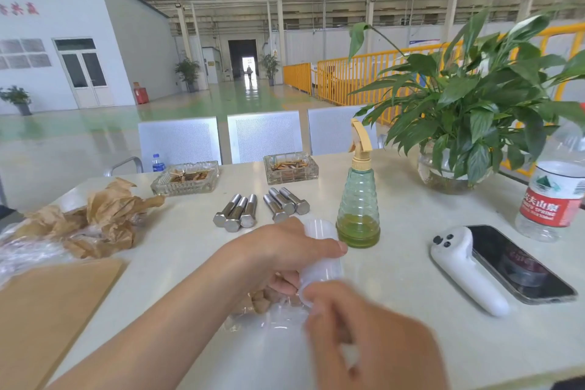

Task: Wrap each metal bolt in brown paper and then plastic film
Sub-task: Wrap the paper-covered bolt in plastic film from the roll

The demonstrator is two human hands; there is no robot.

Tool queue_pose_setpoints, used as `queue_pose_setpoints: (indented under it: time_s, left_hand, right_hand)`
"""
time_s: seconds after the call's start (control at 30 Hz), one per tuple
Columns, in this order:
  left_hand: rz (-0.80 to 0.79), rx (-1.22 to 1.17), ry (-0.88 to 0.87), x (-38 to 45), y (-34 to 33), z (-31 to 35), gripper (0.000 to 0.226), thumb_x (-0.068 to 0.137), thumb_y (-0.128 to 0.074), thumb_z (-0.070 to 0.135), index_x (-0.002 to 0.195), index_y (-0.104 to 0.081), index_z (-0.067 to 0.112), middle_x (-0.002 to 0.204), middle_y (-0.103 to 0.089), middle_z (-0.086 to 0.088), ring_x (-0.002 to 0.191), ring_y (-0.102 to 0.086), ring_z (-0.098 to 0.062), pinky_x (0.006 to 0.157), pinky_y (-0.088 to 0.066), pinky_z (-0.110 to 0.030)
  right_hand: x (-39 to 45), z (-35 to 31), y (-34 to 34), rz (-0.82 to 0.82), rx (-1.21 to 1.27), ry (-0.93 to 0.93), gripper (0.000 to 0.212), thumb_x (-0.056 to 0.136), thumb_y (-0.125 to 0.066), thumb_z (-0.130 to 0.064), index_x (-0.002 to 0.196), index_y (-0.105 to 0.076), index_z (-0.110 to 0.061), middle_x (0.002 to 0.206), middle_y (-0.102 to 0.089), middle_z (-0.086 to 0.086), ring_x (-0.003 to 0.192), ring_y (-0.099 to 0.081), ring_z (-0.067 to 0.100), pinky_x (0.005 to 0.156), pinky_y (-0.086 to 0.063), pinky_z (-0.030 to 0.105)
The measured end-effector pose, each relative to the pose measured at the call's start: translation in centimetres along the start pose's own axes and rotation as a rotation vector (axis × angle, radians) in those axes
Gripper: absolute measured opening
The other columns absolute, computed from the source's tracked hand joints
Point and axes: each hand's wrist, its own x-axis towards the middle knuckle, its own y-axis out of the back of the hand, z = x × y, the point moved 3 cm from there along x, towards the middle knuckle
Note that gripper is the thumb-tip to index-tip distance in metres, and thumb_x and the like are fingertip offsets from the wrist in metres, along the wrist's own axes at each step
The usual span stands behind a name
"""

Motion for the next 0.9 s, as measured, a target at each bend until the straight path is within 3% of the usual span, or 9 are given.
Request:
queue_pose_setpoints:
  time_s: [0.07, 0.13, 0.2, 0.27, 0.33, 0.43, 0.57, 0.73, 0.9]
  left_hand:
    - [0.002, 0.035, 0.0, -0.2, -0.2, 0.2, 0.049, 0.08, -0.076, 0.054, 0.108, -0.052, 0.022, 0.103, -0.079, -0.009, 0.08, -0.076, -0.022, 0.087, -0.062, -0.041]
    - [-0.008, 0.071, 0.009, -0.4, -0.5, 0.3, 0.045, 0.085, -0.068, 0.053, 0.11, -0.054, 0.018, 0.104, -0.078, -0.012, 0.089, -0.078, -0.026, 0.09, -0.061, -0.045]
    - [-0.044, 0.095, 0.029, -0.7, -0.6, 0.3, 0.041, 0.095, -0.055, 0.048, 0.114, -0.057, 0.013, 0.107, -0.077, -0.015, 0.085, -0.078, -0.027, 0.092, -0.06, -0.045]
    - [-0.068, 0.073, 0.056, -0.8, -0.3, 0.1, 0.039, 0.1, -0.047, 0.042, 0.12, -0.057, 0.01, 0.115, -0.074, -0.02, 0.095, -0.077, -0.034, 0.097, -0.056, -0.054]
    - [-0.11, 0.046, 0.102, -1.1, 0.3, -0.2, 0.039, 0.103, -0.04, 0.034, 0.127, -0.053, 0.007, 0.119, -0.071, -0.024, 0.105, -0.073, -0.041, 0.103, -0.049, -0.06]
    - [-0.034, 0.074, 0.013, -1.6, 2.1, -0.5, 0.032, 0.103, -0.039, 0.019, 0.127, -0.058, 0.011, 0.109, -0.077, -0.009, 0.087, -0.078, -0.029, 0.078, -0.063, -0.029]
    - [0.343, 0.523, -0.398, -3.0, 4.7, -1.5, 0.027, 0.095, -0.057, 0.015, 0.098, -0.077, 0.031, 0.084, -0.067, 0.019, 0.068, -0.064, 0.014, 0.06, -0.042, -0.004]
    - [0.182, 0.627, -0.542, -2.6, 3.2, -5.6, 0.019, 0.091, -0.066, 0.039, 0.11, -0.069, 0.038, 0.097, -0.065, 0.016, 0.085, -0.066, 0.001, 0.079, -0.055, -0.028]
    - [0.233, 0.614, -0.615, -1.2, 2.1, -7.5, 0.033, 0.093, -0.063, 0.052, 0.125, -0.061, 0.044, 0.107, -0.056, 0.021, 0.101, -0.056, 0.001, 0.09, -0.05, -0.032]
  right_hand:
    - [0.5, 1.8, 0.5, 0.203, 0.161, -0.04, 0.03, 0.093, -0.042, -0.041, 0.114, -0.057, -0.056, 0.104, -0.065, -0.029, 0.094, -0.062, -0.005, 0.073, -0.049, 0.019]
    - [1.5, 2.8, -0.8, -0.053, 0.175, -0.108, 0.042, 0.099, -0.037, -0.045, 0.138, -0.035, -0.061, 0.144, -0.038, -0.032, 0.13, -0.042, -0.004, 0.098, -0.04, 0.025]
    - [2.2, 3.7, -2.2, -0.224, 0.221, -0.15, 0.051, 0.1, -0.039, -0.049, 0.143, -0.019, -0.067, 0.157, -0.02, -0.032, 0.128, -0.041, -0.012, 0.11, -0.037, 0.03]
    - [2.3, 3.9, -3.1, -0.263, 0.217, -0.158, 0.061, 0.096, -0.046, -0.05, 0.143, -0.012, -0.068, 0.159, -0.014, -0.031, 0.118, -0.05, -0.011, 0.107, -0.043, 0.03]
    - [2.2, 4.3, -3.6, -0.243, 0.163, -0.17, 0.061, 0.094, -0.048, -0.05, 0.143, -0.014, -0.066, 0.16, -0.01, -0.025, 0.127, -0.046, -0.002, 0.105, -0.043, 0.027]
    - [2.1, 4.3, -4.0, -0.199, 0.068, -0.166, 0.058, 0.095, -0.045, -0.051, 0.145, -0.018, -0.063, 0.16, -0.009, -0.021, 0.131, -0.038, 0.007, 0.103, -0.042, 0.025]
    - [2.0, 3.9, -4.4, -0.176, 0.02, -0.199, 0.057, 0.096, -0.041, -0.052, 0.146, -0.017, -0.062, 0.158, -0.01, -0.023, 0.125, -0.04, 0.005, 0.099, -0.042, 0.022]
    - [2.2, 4.0, -4.4, -0.147, -0.077, -0.203, 0.057, 0.095, -0.038, -0.052, 0.148, -0.017, -0.059, 0.155, -0.016, -0.026, 0.127, -0.028, 0.006, 0.092, -0.04, 0.023]
    - [2.2, 4.1, -3.7, -0.116, -0.186, -0.236, 0.055, 0.098, -0.032, -0.05, 0.148, -0.012, -0.06, 0.155, -0.014, -0.025, 0.131, -0.021, 0.007, 0.087, -0.041, 0.021]
